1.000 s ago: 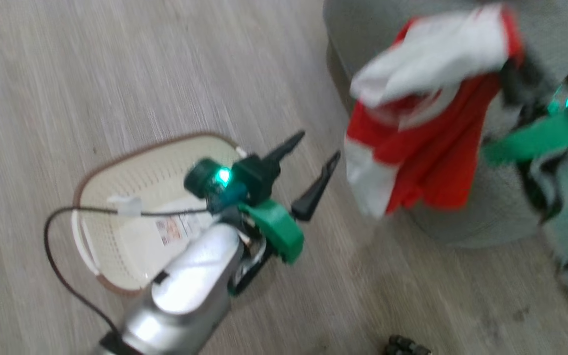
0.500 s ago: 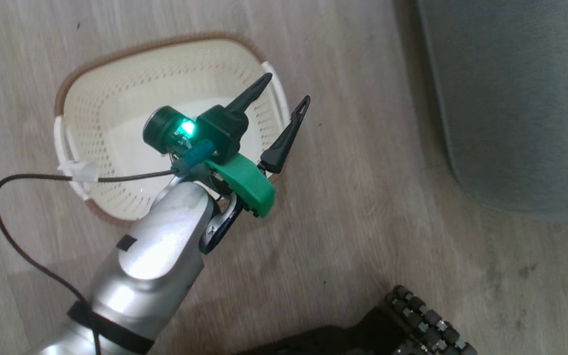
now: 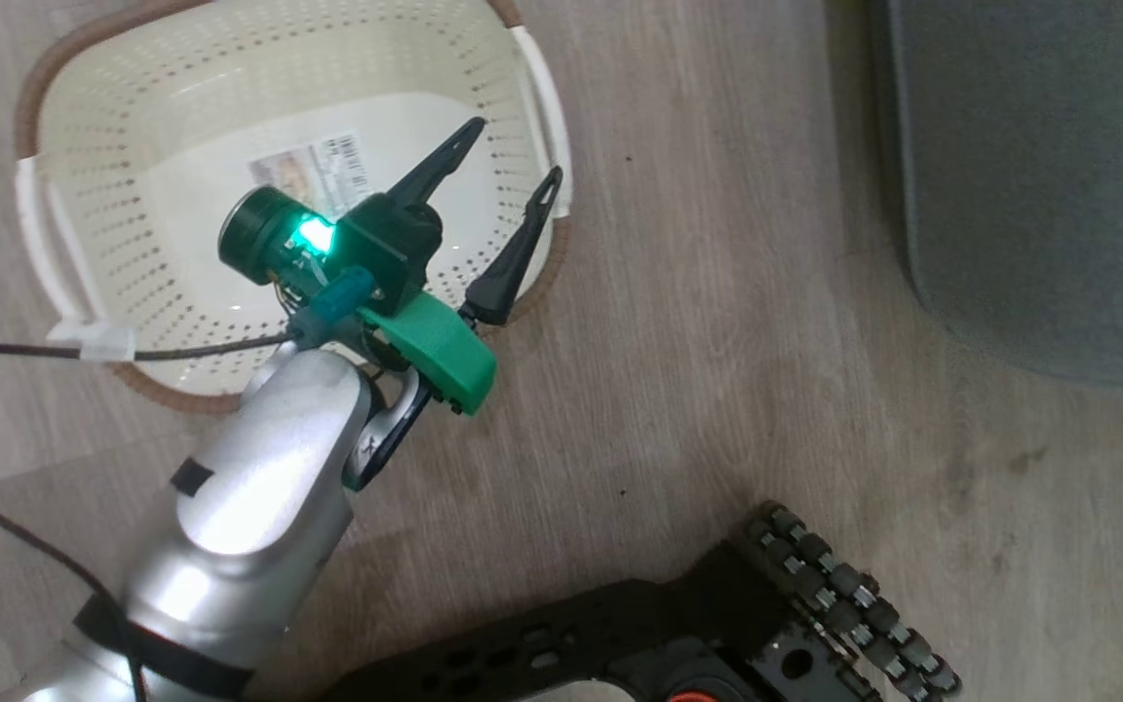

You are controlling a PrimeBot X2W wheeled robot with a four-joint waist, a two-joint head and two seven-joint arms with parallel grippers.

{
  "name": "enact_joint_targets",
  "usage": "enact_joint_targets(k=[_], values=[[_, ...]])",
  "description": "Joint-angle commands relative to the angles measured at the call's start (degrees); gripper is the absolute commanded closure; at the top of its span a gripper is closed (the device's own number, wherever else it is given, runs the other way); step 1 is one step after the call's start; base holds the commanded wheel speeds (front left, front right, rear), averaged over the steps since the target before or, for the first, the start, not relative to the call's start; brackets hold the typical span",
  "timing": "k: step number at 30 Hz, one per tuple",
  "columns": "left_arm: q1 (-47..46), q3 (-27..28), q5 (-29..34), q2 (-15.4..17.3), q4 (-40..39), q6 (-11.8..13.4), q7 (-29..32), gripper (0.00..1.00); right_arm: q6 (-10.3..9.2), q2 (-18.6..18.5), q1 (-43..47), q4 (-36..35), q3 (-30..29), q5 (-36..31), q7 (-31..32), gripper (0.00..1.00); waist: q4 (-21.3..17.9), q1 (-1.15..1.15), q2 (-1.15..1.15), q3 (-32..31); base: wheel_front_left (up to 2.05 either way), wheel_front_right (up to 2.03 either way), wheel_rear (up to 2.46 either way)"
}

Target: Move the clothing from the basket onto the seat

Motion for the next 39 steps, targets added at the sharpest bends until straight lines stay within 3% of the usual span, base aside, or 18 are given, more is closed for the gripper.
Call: enact_joint_targets(k=[1, 2, 3, 4, 5, 13, 16, 21, 27, 32, 39], values=[[1.45, 1.14, 0.21, 0.78, -2.28, 0.42, 0.10, 0.00, -0.02, -1.98, -0.56, -1.98, -0.33, 0.37, -0.85, 0.76, -0.76, 0.00, 0.00, -0.21, 0.00, 0.00, 0.00], [1.60, 1.29, 0.05, 0.93, -2.44, 0.55, 0.14, 0.00, -0.02, -1.83, 0.03, -1.68, -0.13, 0.42, -1.02, 0.51, -0.99, 0.00, 0.00, -0.62, 0.00, 0.00, 0.00], [1.60, 1.29, 0.05, 0.93, -2.44, 0.55, 0.14, 0.00, -0.02, -1.83, 0.03, -1.68, -0.13, 0.42, -1.02, 0.51, -0.99, 0.00, 0.00, -0.62, 0.00, 0.00, 0.00], [1.78, 1.45, -0.18, 1.05, -2.54, 0.67, 0.18, 0.00, -0.02, -1.76, 0.60, -1.42, 0.24, 0.32, -1.12, 0.12, -1.23, 0.00, 0.00, -1.11, 0.00, 0.00, 0.00], [1.99, 1.62, -0.42, 1.16, -2.62, 0.78, 0.18, 0.00, -0.02, -1.69, 1.17, -1.44, 0.60, 0.39, -1.17, 0.00, -1.49, 0.00, 0.00, -1.68, 0.00, 0.00, 0.00], [4.21, 2.49, -3.06, -0.39, -0.44, 0.67, -0.99, 0.00, -0.02, -1.45, 12.68, -7.31, 11.06, 1.35, -1.23, 0.00, -0.75, 0.00, 0.00, -10.29, 0.00, 0.00, 0.00], [5.92, 3.43, -4.47, -1.55, 1.23, 0.52, -1.64, 0.00, -0.02, -0.98, 20.48, -13.23, 15.41, 3.08, -1.24, 0.00, 0.42, 0.00, 0.00, -14.88, 0.00, 0.00, 0.00], [10.19, 6.38, -6.10, -2.63, 3.96, 0.56, -2.09, 0.00, -0.02, 3.09, 34.30, -25.81, 20.57, 5.54, -1.24, 0.00, 3.14, 0.00, 0.00, -22.99, 0.00, 0.00, 0.00], [16.29, 13.75, -5.44, -3.64, 3.87, 0.55, -2.13, 0.00, -0.02, 8.98, 50.22, -36.93, 26.92, 6.08, -1.24, 0.00, 8.81, 0.00, 0.00, -31.03, 0.00, 0.00, 0.00], [20.84, 20.92, -4.02, -3.46, 4.14, 0.74, -2.14, 0.00, -0.02, 12.54, 57.77, -40.03, 32.03, 4.69, -1.24, 0.00, 12.73, 0.00, 0.00, -36.31, 0.00, 0.00, 0.00], [25.32, 29.65, -1.48, -3.84, 4.94, 0.32, -2.14, 0.00, -0.02, 15.56, 62.88, -39.05, 33.80, 1.04, -1.25, 0.00, 16.63, 0.00, 0.00, -42.45, 0.00, 0.00, 0.00]])
